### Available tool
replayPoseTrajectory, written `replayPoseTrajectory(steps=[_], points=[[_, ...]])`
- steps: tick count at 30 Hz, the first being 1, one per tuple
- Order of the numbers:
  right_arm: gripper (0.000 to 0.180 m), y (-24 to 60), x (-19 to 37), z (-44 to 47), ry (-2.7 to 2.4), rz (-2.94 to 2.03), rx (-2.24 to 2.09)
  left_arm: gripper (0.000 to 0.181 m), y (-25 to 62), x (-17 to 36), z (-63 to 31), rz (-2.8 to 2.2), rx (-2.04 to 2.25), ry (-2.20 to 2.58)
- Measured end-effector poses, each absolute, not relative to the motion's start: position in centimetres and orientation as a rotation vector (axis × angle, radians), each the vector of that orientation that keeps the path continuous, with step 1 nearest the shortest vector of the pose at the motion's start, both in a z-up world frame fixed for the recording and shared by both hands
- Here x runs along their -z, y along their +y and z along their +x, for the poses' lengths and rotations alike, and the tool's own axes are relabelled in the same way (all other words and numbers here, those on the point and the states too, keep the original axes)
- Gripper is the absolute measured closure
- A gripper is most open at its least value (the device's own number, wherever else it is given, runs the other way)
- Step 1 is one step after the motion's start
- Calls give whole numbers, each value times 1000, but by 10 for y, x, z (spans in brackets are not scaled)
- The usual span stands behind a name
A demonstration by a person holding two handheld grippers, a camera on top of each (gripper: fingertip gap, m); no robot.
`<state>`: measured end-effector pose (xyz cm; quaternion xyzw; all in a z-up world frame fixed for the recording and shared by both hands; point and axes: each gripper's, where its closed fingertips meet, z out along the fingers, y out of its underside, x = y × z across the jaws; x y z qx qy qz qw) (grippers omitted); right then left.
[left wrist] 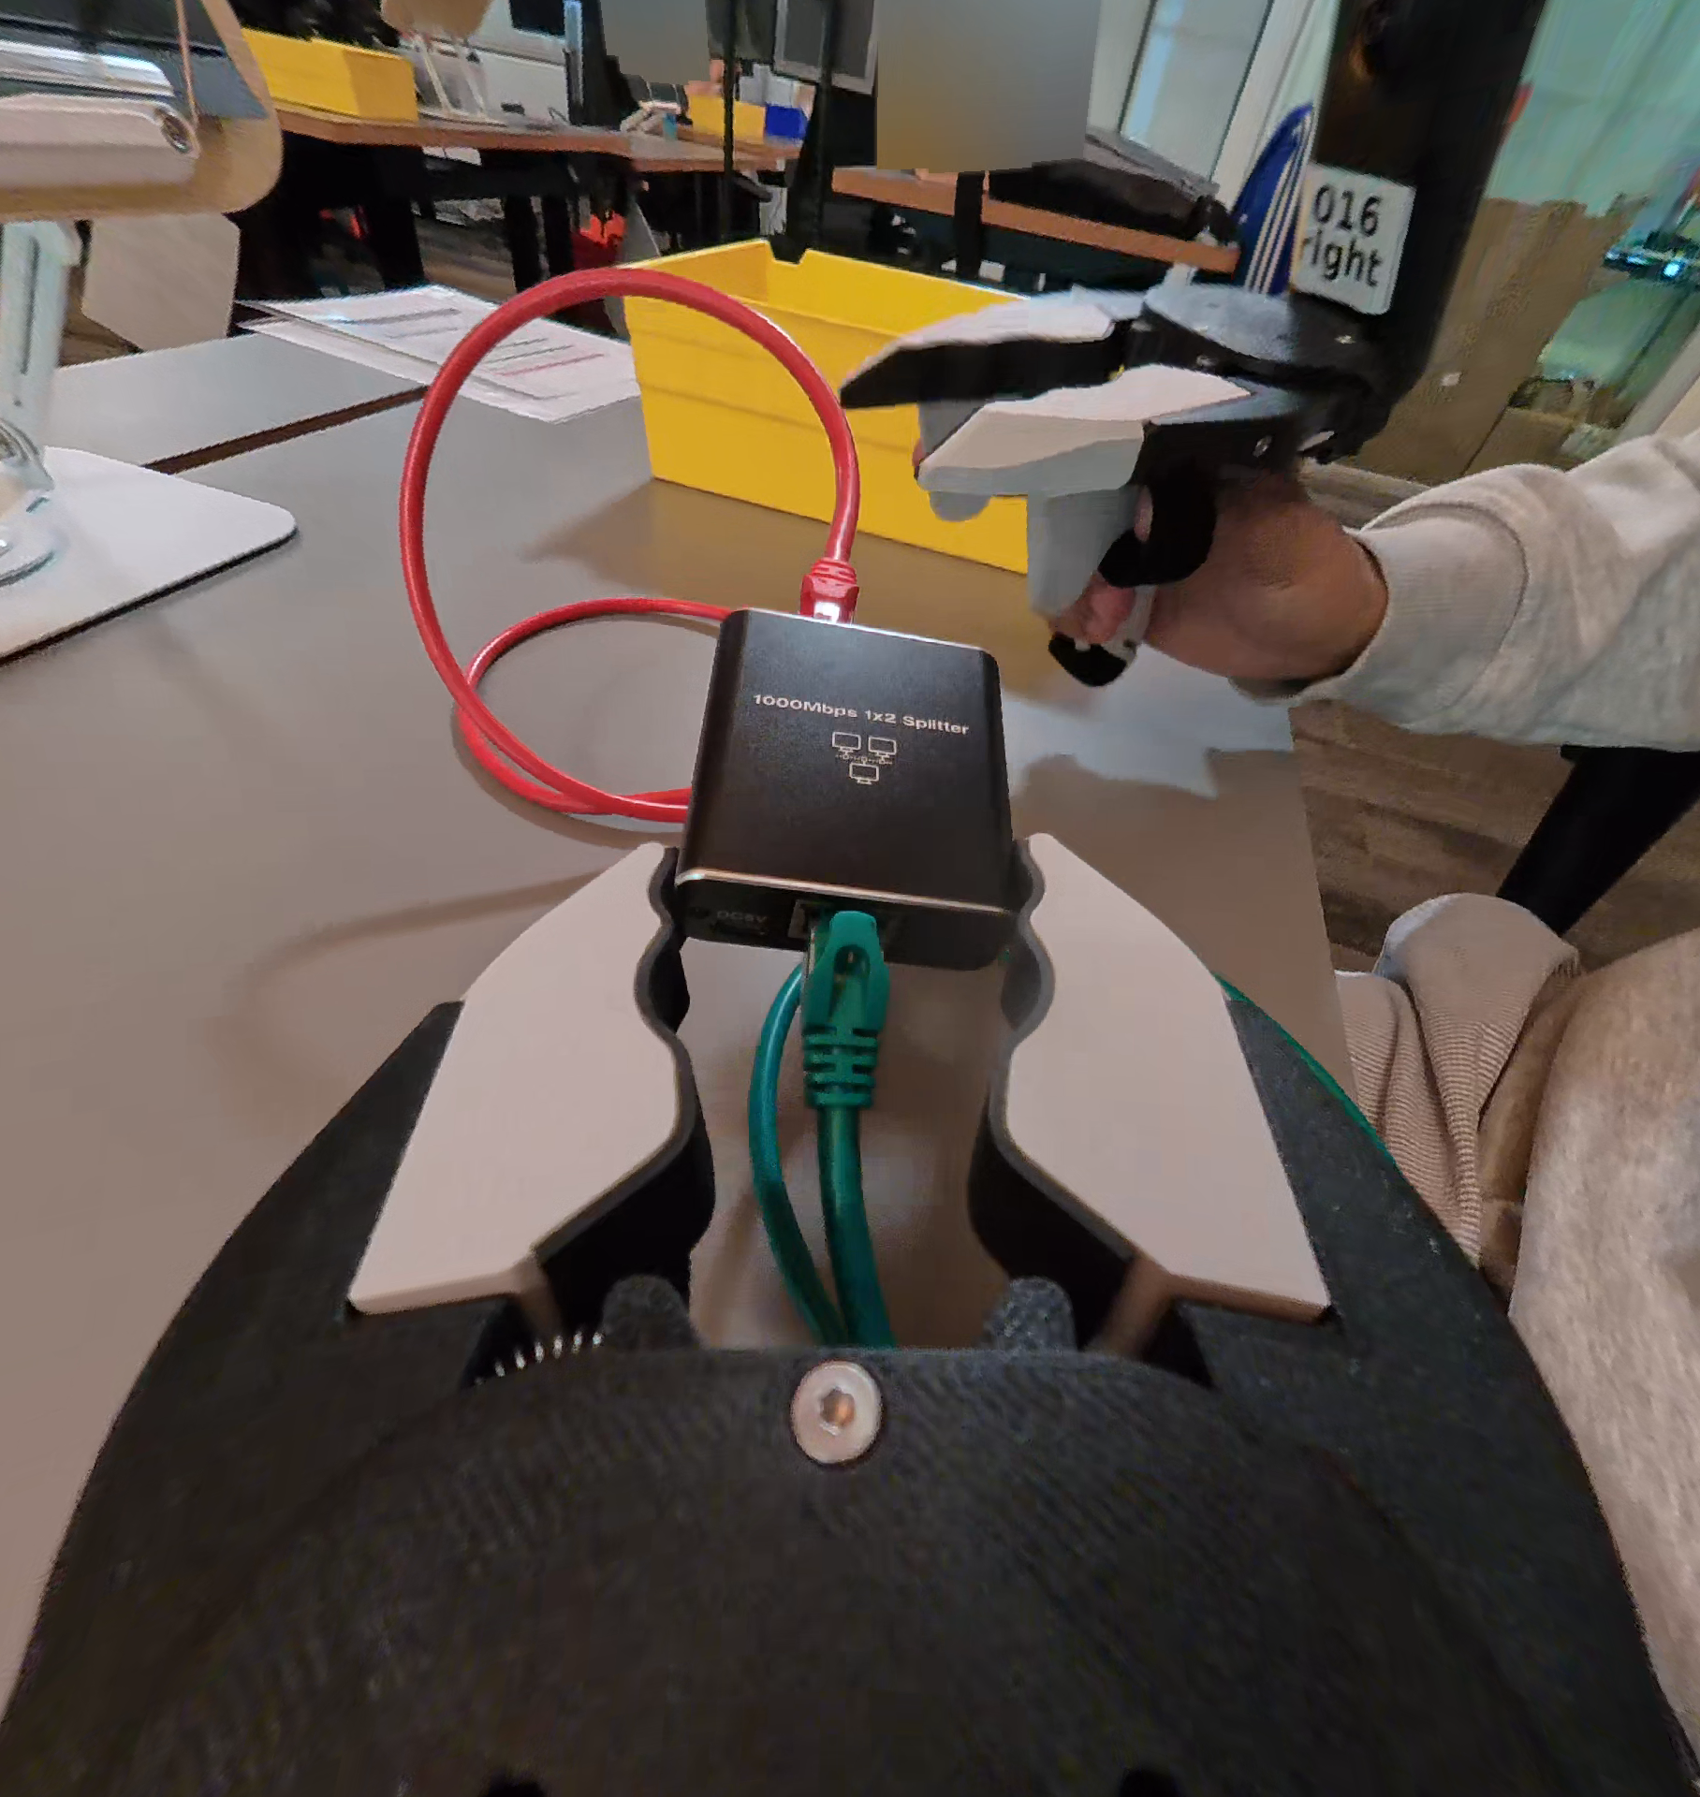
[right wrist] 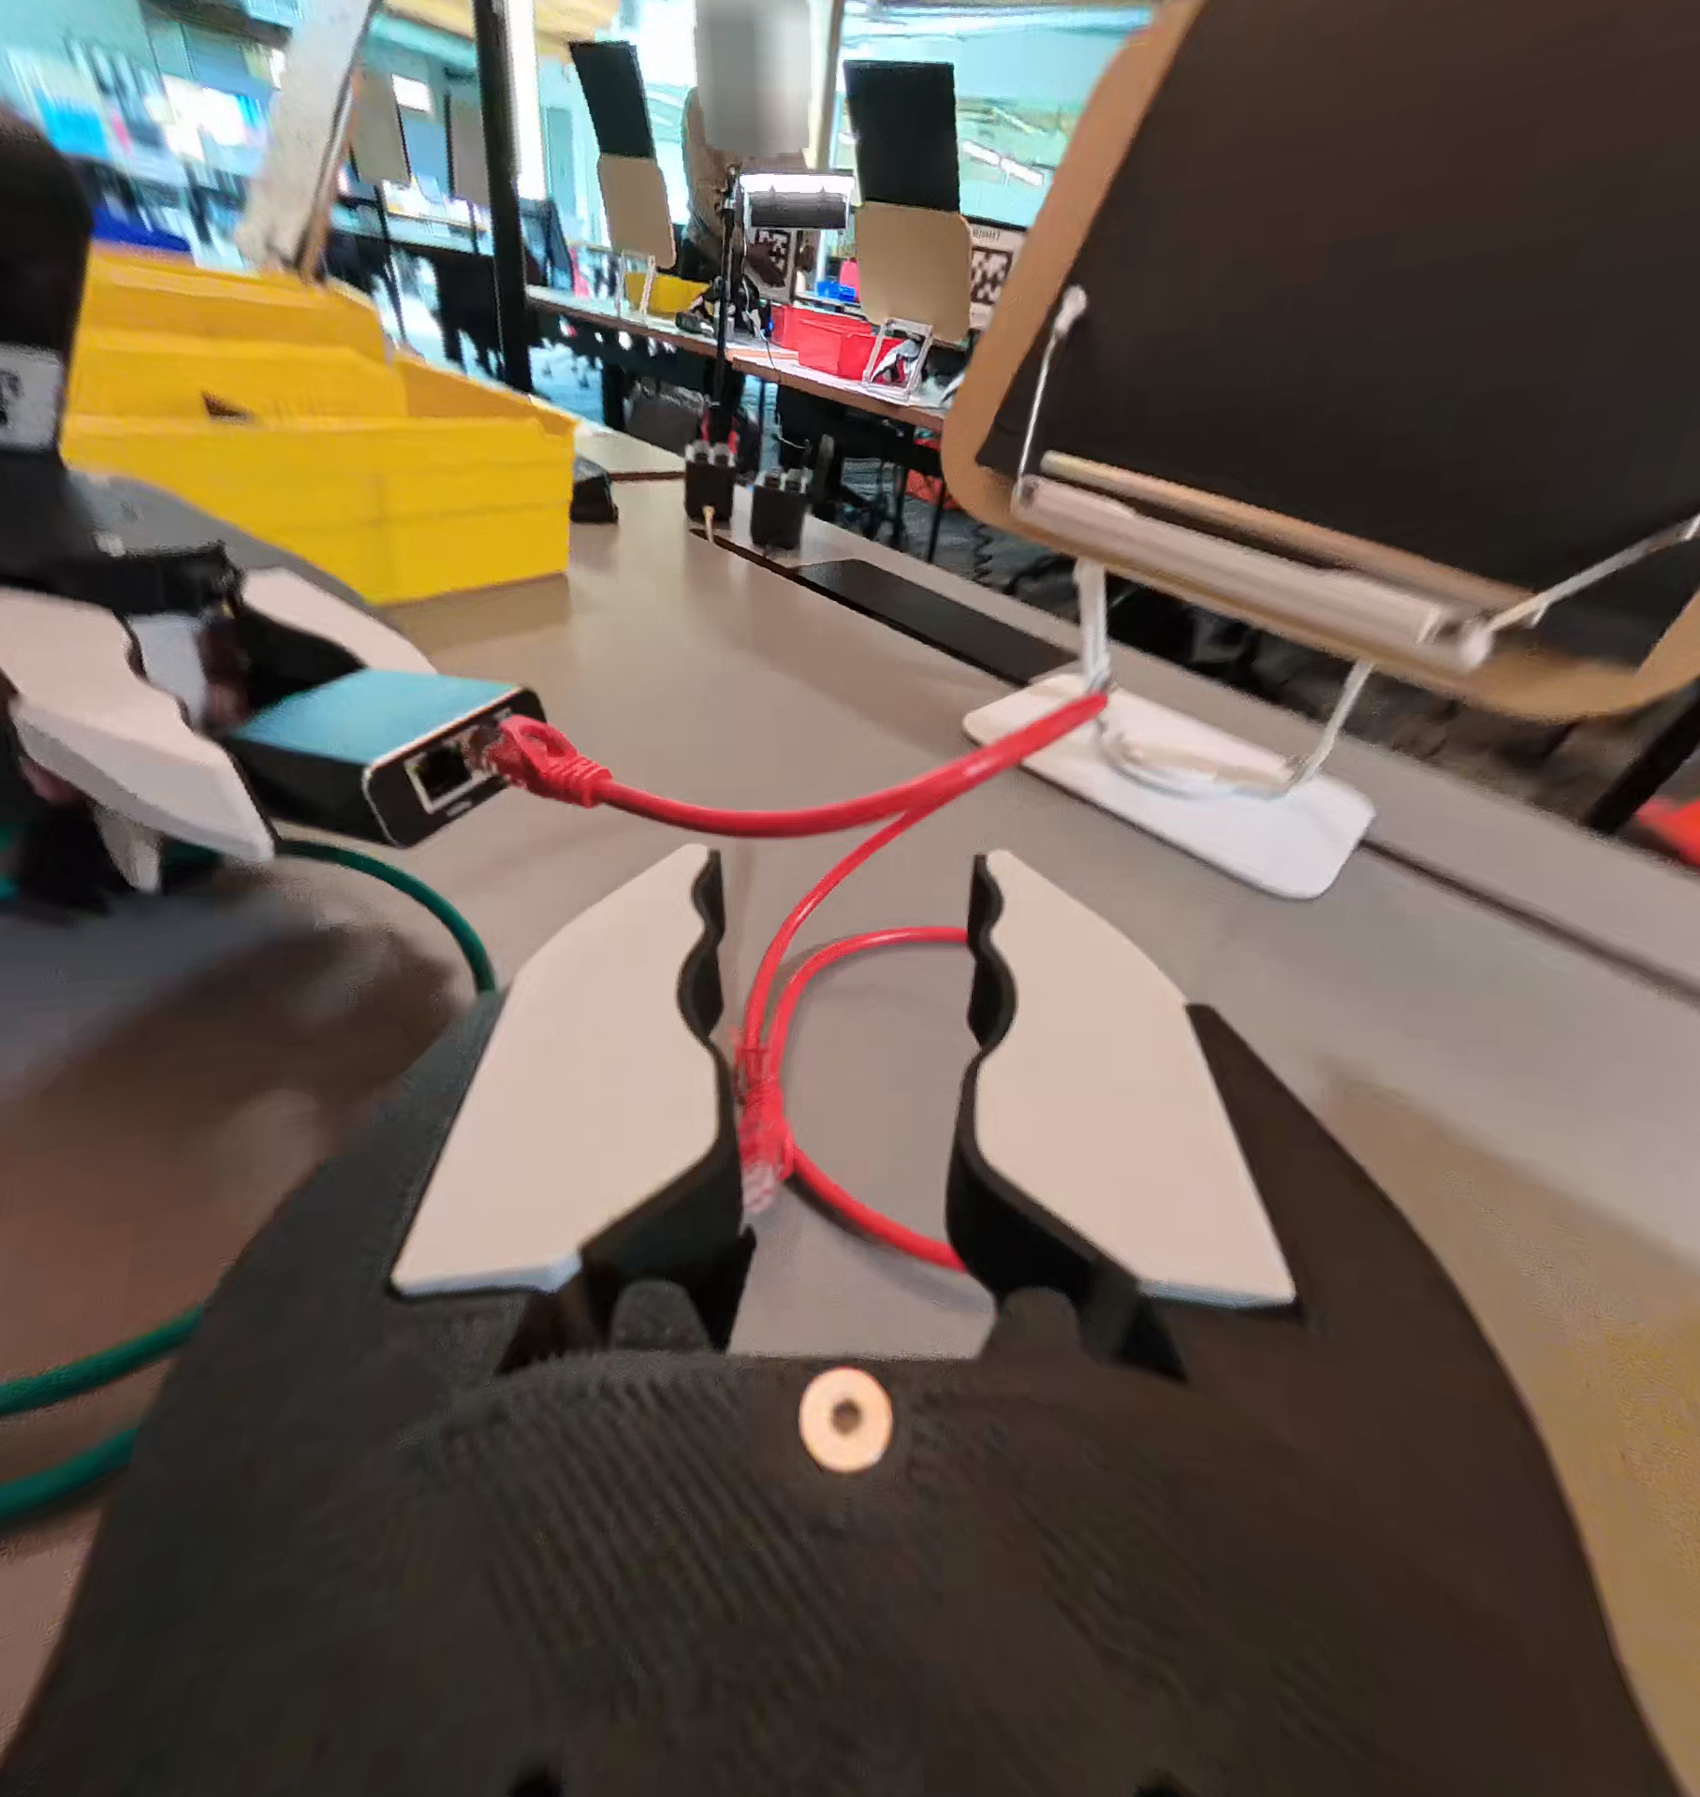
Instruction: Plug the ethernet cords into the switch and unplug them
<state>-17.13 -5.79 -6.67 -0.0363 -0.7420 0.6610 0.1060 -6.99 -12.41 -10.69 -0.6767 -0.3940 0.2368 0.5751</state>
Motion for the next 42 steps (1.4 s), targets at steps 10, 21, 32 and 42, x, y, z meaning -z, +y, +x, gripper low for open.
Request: replayPoseTrajectory(steps=[10, 21, 32, 42], points=[[139, -79, 85, -126, -2689, -616, -2524, 117, -113, 107, -69, -1602, -540, -884], [171, -80, 87, -115, -2860, -699, -2688, 117, -91, 125, -67, -1815, -608, -818], [171, -81, 87, -114, -2822, -677, -2618, 117, -93, 125, -68, -1812, -618, -830], [171, -82, 89, -114, -2843, -798, -2554, 118, -92, 128, -71, -1831, -617, -840]])
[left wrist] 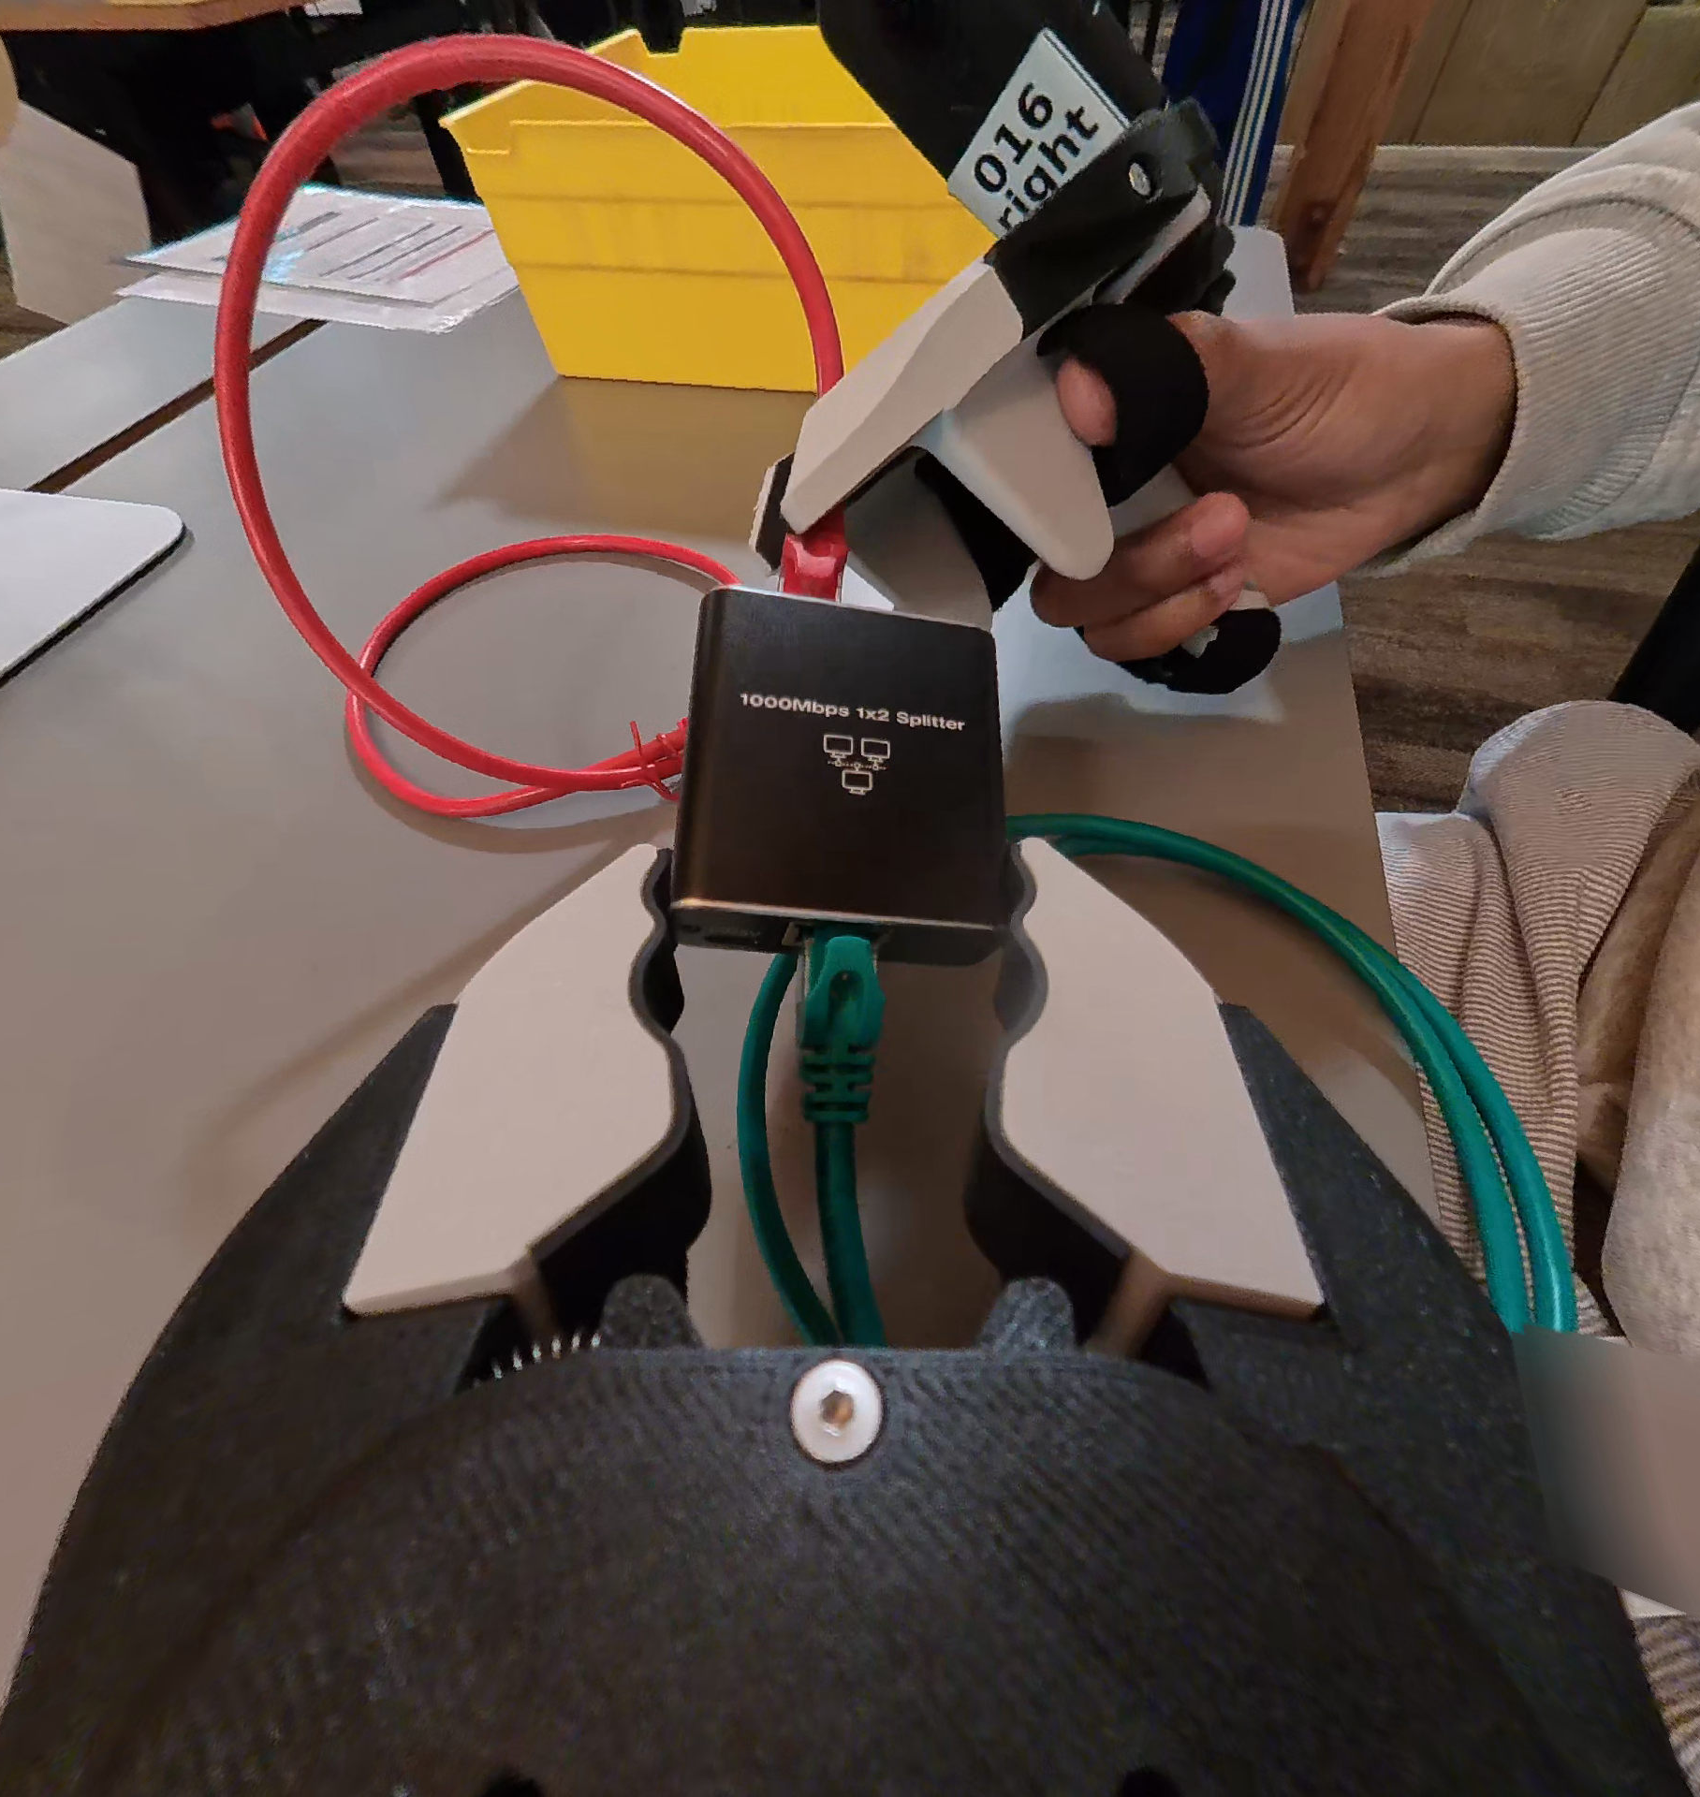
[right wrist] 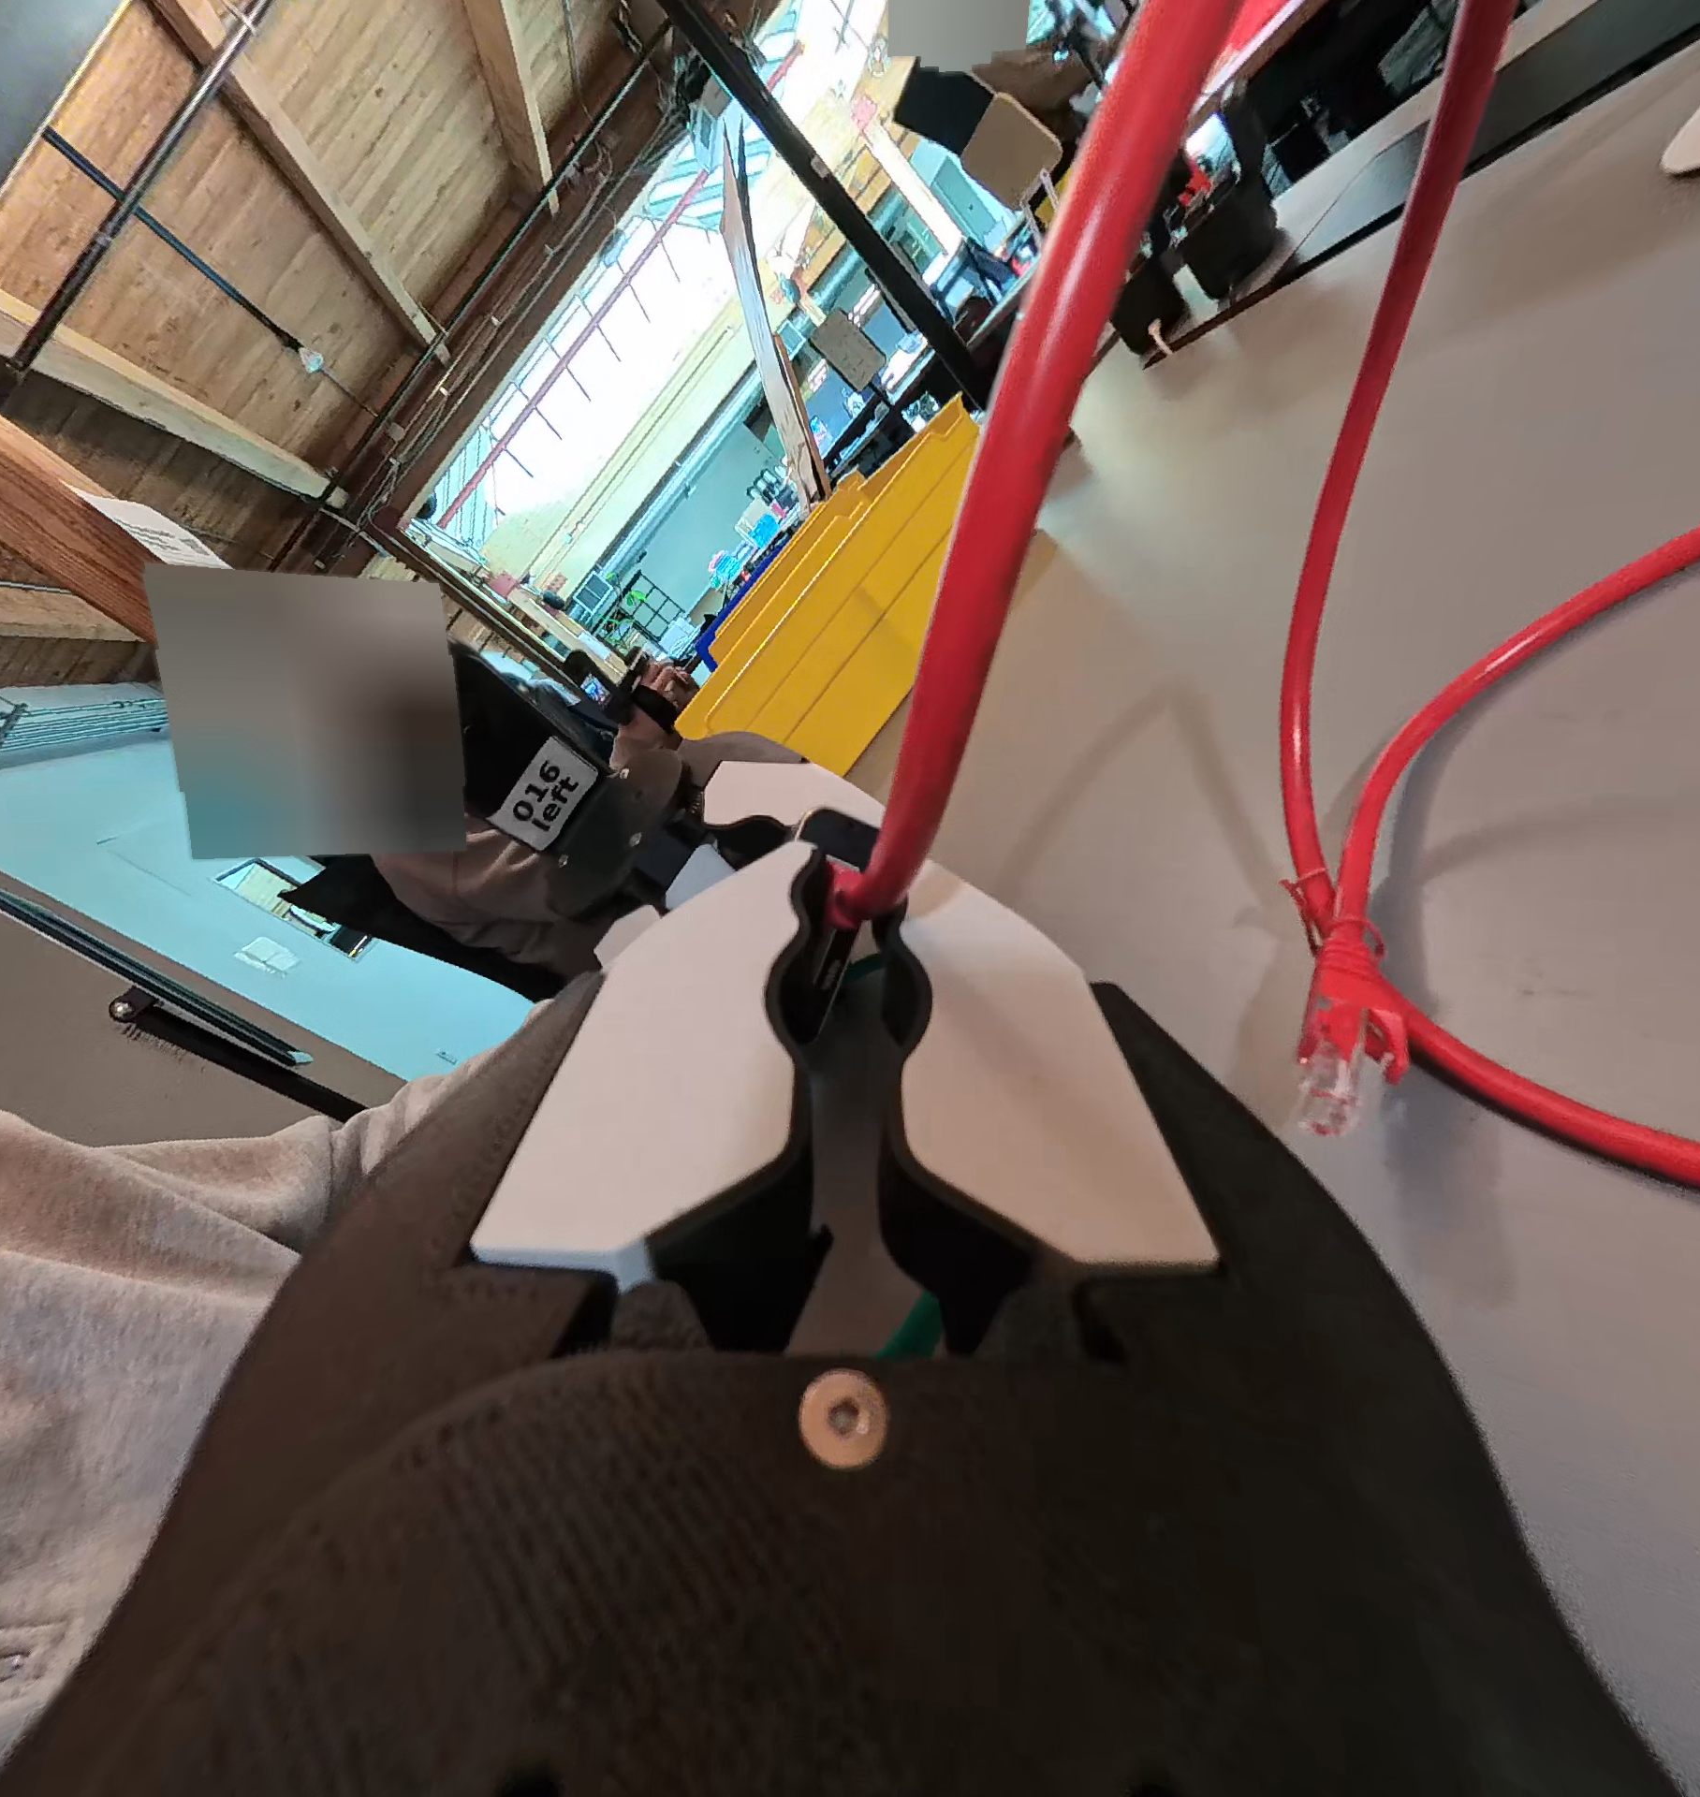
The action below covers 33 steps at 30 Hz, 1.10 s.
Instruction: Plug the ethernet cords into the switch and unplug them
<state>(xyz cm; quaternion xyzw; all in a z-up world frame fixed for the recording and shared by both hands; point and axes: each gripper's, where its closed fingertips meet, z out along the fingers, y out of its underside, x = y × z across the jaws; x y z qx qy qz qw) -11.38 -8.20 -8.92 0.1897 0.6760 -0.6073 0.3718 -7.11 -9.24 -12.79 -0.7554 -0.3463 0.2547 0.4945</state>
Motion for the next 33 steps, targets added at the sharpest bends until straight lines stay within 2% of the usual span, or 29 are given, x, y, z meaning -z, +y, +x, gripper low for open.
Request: replayPoseTrajectory(steps=[33], points=[[169, -90, 91, -116, 1725, 575, 1603, 119, -94, 131, -78, -1845, -638, -880]])
